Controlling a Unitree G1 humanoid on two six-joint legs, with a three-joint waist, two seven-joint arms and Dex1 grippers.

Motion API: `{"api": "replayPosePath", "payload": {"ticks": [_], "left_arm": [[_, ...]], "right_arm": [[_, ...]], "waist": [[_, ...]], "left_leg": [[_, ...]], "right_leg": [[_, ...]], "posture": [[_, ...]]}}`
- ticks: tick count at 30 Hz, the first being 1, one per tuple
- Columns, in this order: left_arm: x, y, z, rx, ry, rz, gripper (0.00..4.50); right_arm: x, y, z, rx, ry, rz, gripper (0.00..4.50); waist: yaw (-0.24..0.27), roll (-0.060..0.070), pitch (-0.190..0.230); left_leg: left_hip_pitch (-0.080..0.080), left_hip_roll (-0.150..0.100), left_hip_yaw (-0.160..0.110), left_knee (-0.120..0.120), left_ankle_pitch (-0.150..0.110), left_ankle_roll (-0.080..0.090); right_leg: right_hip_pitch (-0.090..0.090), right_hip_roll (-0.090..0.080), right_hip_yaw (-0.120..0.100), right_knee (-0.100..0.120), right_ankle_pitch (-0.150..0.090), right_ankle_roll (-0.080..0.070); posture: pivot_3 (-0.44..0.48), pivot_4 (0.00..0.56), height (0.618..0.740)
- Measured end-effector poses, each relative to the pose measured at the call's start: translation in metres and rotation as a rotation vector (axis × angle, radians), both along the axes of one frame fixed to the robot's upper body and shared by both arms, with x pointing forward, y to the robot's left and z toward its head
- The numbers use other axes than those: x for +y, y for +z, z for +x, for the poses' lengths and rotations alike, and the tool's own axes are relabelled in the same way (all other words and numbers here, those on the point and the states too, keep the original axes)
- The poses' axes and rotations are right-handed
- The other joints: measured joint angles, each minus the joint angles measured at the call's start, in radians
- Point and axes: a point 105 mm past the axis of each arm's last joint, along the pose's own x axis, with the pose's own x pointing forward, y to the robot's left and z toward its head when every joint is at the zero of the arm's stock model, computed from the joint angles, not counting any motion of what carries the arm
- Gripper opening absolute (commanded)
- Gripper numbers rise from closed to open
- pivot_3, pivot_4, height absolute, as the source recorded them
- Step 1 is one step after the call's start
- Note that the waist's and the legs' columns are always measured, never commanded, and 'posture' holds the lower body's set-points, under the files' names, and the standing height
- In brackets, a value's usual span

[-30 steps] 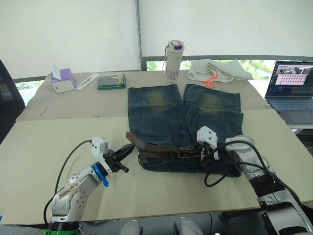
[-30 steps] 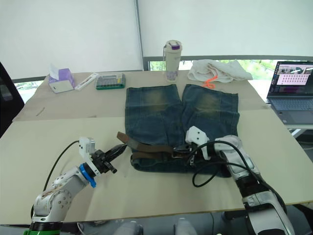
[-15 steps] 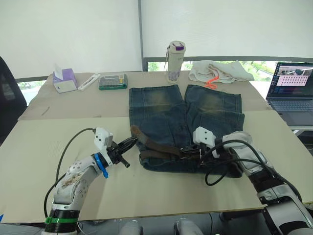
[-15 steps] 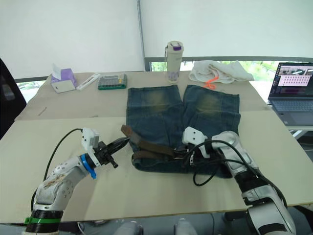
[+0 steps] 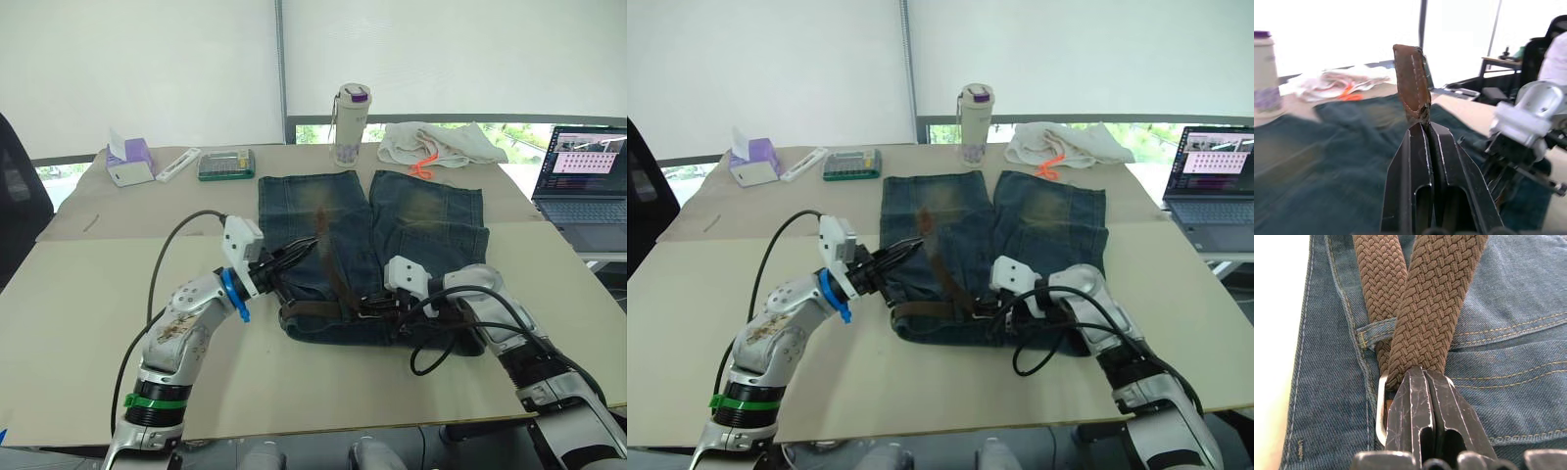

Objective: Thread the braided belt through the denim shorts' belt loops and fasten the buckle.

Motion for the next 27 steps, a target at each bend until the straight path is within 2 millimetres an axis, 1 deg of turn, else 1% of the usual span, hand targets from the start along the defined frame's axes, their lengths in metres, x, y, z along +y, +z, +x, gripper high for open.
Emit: {"api": "replayPosePath", "payload": {"ticks": [6,8,9,12,14,16,17,19,24,27], "left_arm": [[-0.019,0.013,0.0,-0.1,-0.05,0.069,0.0],[-0.024,0.016,0.0,-0.142,-0.06,0.105,0.0],[-0.025,0.016,0.001,-0.19,-0.061,0.155,0.0],[-0.02,0.017,0.01,-0.227,-0.033,0.204,0.0],[-0.01,0.01,0.016,-0.239,-0.015,0.26,0.0],[-0.004,0.005,0.018,-0.235,-0.02,0.294,0.0],[0.0,0.003,0.015,-0.227,-0.049,0.304,0.0],[0.002,0.001,0.012,-0.216,-0.086,0.301,0.0],[0.011,0.0,0.021,-0.221,-0.044,0.281,0.0],[0.004,0.011,0.025,-0.26,-0.023,0.235,0.0]], "right_arm": [[0.001,-0.003,-0.001,-0.024,-0.015,-0.022,0.03],[0.002,-0.003,-0.001,-0.03,-0.017,-0.023,0.03],[0.003,-0.003,-0.002,-0.031,-0.017,-0.022,0.03],[0.004,-0.004,-0.003,-0.029,-0.027,-0.018,0.03],[0.004,-0.004,-0.004,-0.033,-0.031,-0.016,0.03],[0.004,-0.004,-0.004,-0.035,-0.033,-0.015,0.03],[0.004,-0.005,-0.004,-0.035,-0.035,-0.015,0.03],[0.004,-0.005,-0.004,-0.031,-0.04,-0.016,0.03],[0.004,-0.005,-0.004,-0.028,-0.044,-0.016,0.03],[0.004,-0.005,-0.004,-0.029,-0.046,-0.016,0.03]], "waist": [[0.0,0.0,-0.001],[-0.001,0.0,-0.001],[-0.001,0.0,-0.001],[-0.001,0.001,-0.002],[-0.002,0.001,-0.002],[-0.002,0.001,-0.002],[-0.003,0.001,-0.002],[-0.001,0.001,-0.002],[0.0,0.0,-0.002],[0.0,0.0,-0.002]], "left_leg": [[0.001,0.0,0.0,0.0,0.0,0.0],[0.001,0.0,0.0,0.0,0.0,0.0],[0.001,0.0,0.0,0.0,0.0,0.0],[0.002,0.0,0.0,0.0,0.0,0.0],[0.002,0.0,0.0,0.0,0.0,0.0],[0.002,0.0,0.0,0.0,0.0,0.0],[0.002,0.0,0.0,0.0,0.0,0.0],[0.002,0.0,0.0,0.0,0.0,0.0],[0.002,0.0,0.0,0.0,0.0,0.0],[0.002,0.0,0.0,0.001,0.0,0.0]], "right_leg": [[0.001,0.0,0.0,0.0,0.0,0.0],[0.001,0.0,0.0,0.0,0.0,0.0],[0.001,0.0,0.0,0.0,0.0,0.0],[0.001,0.0,0.0,0.0,0.0,0.0],[0.001,0.001,0.0,0.0,0.0,0.0],[0.001,0.001,0.0,0.0,0.0,0.0],[0.001,0.001,0.0,0.0,0.0,0.0],[0.001,0.0,0.0,0.0,0.0,0.0],[0.001,0.0,0.0,0.0,0.0,0.0],[0.001,0.0,0.0,0.0,0.0,0.0]], "posture": [[0.0,0.15,0.74],[0.0,0.15,0.74],[0.0,0.15,0.74],[0.0,0.15,0.74],[0.0,0.15,0.74],[0.0,0.15,0.74],[0.0,0.15,0.74],[0.0,0.15,0.74],[0.0,0.15,0.74],[0.0,0.15,0.74]]}}
